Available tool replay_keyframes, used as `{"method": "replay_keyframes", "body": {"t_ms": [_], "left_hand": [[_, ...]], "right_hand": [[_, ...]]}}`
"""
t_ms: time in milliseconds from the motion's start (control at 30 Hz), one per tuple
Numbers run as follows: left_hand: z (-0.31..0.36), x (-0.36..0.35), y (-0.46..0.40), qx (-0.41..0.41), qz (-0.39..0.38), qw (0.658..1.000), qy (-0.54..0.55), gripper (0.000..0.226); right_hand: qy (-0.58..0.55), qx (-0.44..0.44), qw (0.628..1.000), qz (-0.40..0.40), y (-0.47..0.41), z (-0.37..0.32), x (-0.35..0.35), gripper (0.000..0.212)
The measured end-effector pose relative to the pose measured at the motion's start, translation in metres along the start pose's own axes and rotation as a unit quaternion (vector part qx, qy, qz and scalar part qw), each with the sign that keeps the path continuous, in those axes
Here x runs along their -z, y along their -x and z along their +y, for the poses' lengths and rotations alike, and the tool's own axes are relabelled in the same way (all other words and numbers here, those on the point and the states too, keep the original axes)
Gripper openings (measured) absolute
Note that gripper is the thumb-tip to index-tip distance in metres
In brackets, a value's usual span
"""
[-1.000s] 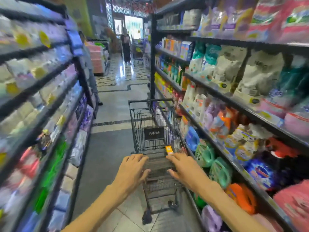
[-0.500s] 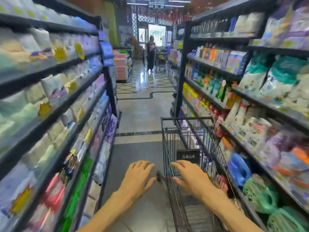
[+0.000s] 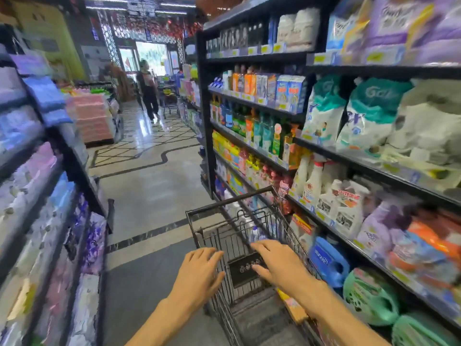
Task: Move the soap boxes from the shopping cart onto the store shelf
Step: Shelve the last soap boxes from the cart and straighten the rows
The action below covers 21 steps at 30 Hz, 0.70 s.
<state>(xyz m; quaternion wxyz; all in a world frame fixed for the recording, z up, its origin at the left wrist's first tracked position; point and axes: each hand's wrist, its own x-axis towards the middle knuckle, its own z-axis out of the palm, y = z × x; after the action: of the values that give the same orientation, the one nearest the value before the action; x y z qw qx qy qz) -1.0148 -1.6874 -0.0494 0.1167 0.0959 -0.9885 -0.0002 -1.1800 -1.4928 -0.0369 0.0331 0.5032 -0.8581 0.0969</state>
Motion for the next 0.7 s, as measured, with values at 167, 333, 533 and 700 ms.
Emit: {"method": "replay_keyframes", "body": {"t_ms": [167, 333, 533, 700], "left_hand": [[0.018, -0.032, -0.096, -0.107, -0.012, 0.994, 0.024, 0.051], [0.061, -0.067, -0.179, -0.223, -0.035, 0.973, 0.056, 0.045], [0.098, -0.11, -0.252, -0.375, -0.078, 0.92, 0.08, 0.046], [0.094, -0.162, -0.304, -0.435, -0.135, 0.887, 0.078, 0.047]], "right_hand": [[0.021, -0.093, 0.995, -0.002, -0.009, 0.063, 0.002, 0.063], [0.038, -0.217, 0.975, 0.023, 0.016, 0.119, -0.009, 0.065], [0.046, -0.377, 0.925, 0.016, 0.04, 0.149, -0.026, 0.06], [0.034, -0.482, 0.875, 0.018, 0.034, 0.139, -0.04, 0.056]]}}
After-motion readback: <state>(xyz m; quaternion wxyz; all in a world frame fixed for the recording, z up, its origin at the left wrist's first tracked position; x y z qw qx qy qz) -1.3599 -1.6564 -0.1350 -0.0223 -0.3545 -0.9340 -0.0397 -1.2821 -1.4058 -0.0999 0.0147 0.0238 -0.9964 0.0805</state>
